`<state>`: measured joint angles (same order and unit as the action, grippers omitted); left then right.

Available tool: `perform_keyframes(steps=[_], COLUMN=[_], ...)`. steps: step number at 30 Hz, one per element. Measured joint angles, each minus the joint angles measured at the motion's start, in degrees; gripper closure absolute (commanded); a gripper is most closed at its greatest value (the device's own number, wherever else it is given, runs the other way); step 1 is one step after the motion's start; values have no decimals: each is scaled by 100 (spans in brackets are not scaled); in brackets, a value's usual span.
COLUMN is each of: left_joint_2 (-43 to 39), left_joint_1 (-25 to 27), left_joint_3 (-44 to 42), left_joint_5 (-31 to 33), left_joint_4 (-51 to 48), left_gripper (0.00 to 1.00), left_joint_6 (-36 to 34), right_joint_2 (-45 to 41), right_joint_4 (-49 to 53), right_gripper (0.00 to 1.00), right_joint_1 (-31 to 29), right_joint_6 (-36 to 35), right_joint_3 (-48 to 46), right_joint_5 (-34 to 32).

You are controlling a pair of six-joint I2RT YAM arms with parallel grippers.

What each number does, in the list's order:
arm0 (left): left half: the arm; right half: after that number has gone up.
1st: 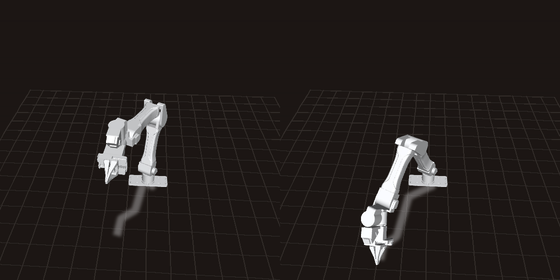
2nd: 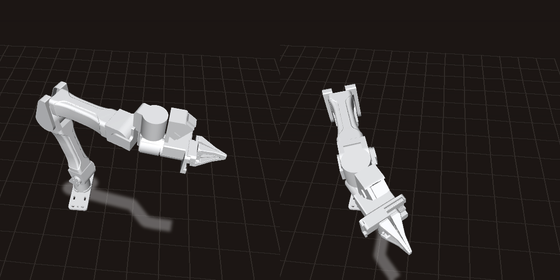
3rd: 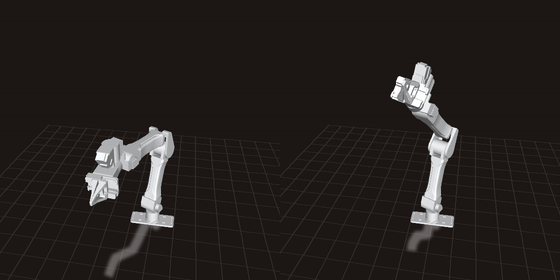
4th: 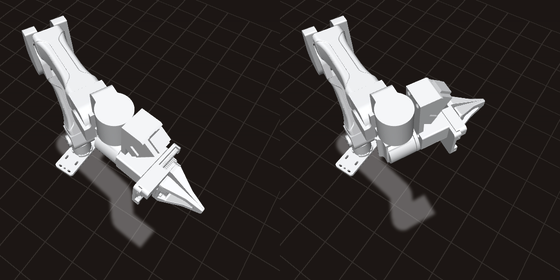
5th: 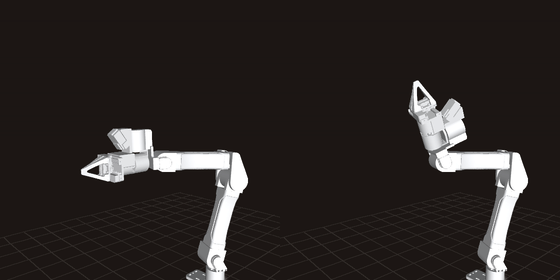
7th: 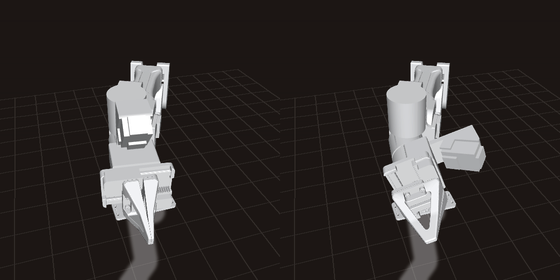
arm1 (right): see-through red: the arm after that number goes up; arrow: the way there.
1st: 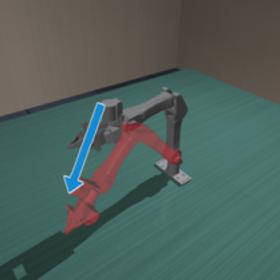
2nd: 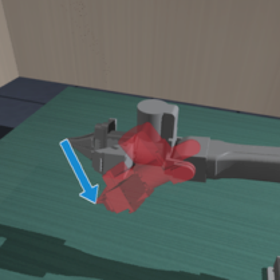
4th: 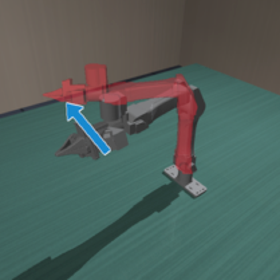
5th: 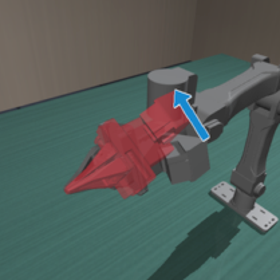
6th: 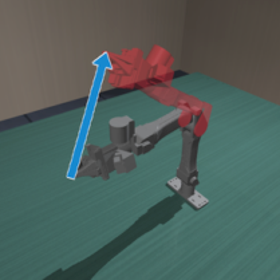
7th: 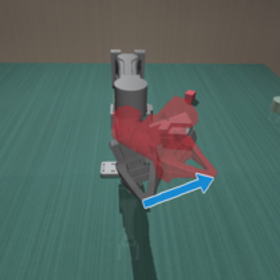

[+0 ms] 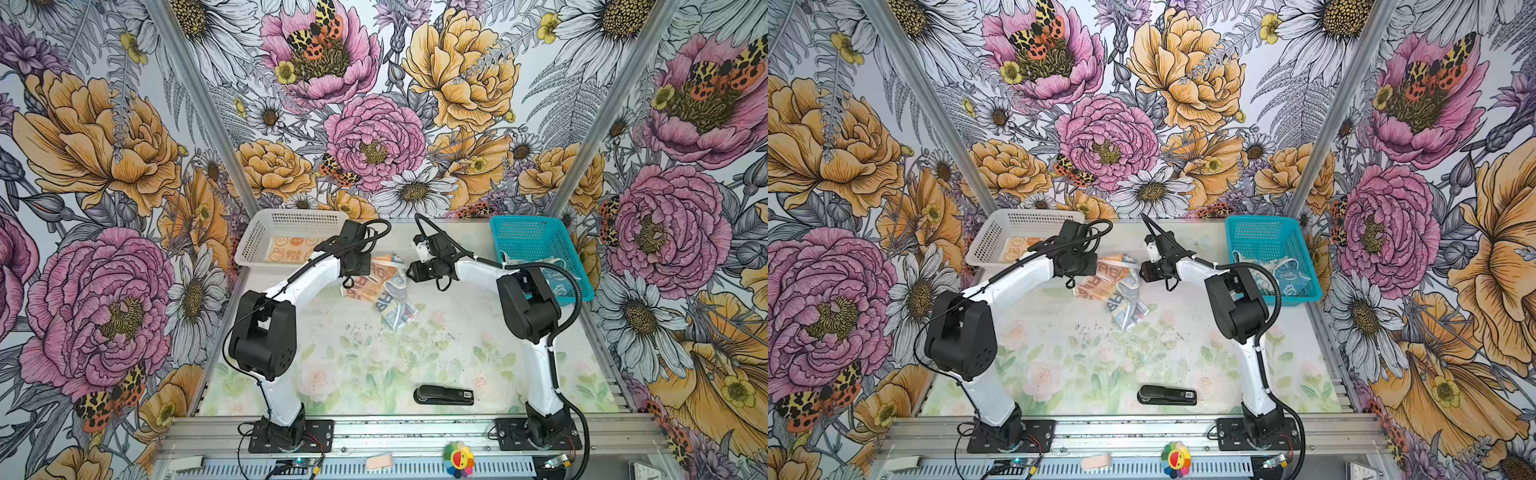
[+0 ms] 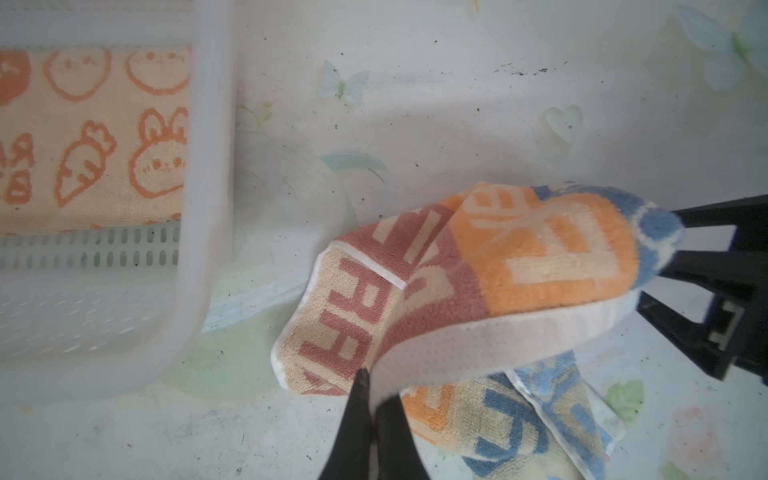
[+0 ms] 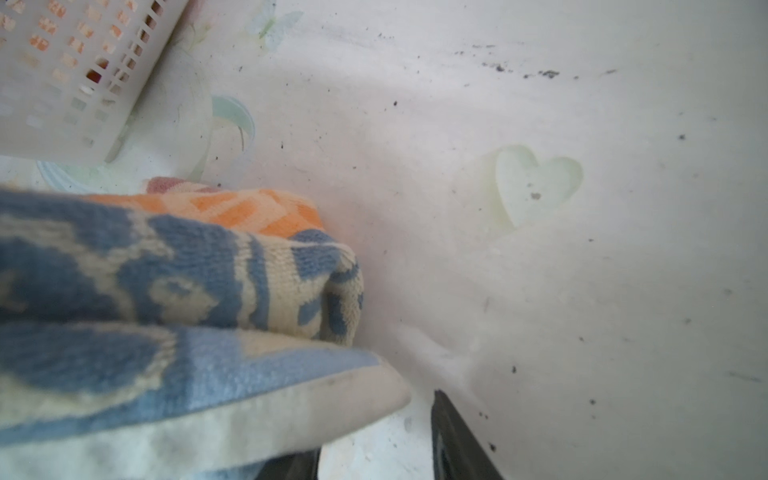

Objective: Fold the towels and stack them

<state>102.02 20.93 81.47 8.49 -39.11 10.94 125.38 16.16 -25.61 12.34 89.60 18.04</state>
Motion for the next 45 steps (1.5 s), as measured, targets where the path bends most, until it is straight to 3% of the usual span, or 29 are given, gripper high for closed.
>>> perform_keyframes(steps=[10,19,33,41,45], left_joint_2=[0,0,0,0,0], left_joint_1=[-199,-245,-323,-352,-356], left_joint_3=[0,0,0,-2,0], left_joint_5=[313,358,356,356,350], left_joint_4=[-289,-352,-358,-363,-367], left_gripper=[100,100,100,100,100], left_joint_6=[-90,-90,-92,-92,-94], right_joint_2=[0,-319,-173,153,247], right_joint_4=[-24,-243,-407,-426,-450], right_gripper=[50,48,49,56,71], right_joint_1=[-74,-68,-57,-20,-20], right_joint_6=[-125,522,713,603,577], right_joint_3=[146,-103,4,380,479], right_joint_5=[111,874,1008,966,966])
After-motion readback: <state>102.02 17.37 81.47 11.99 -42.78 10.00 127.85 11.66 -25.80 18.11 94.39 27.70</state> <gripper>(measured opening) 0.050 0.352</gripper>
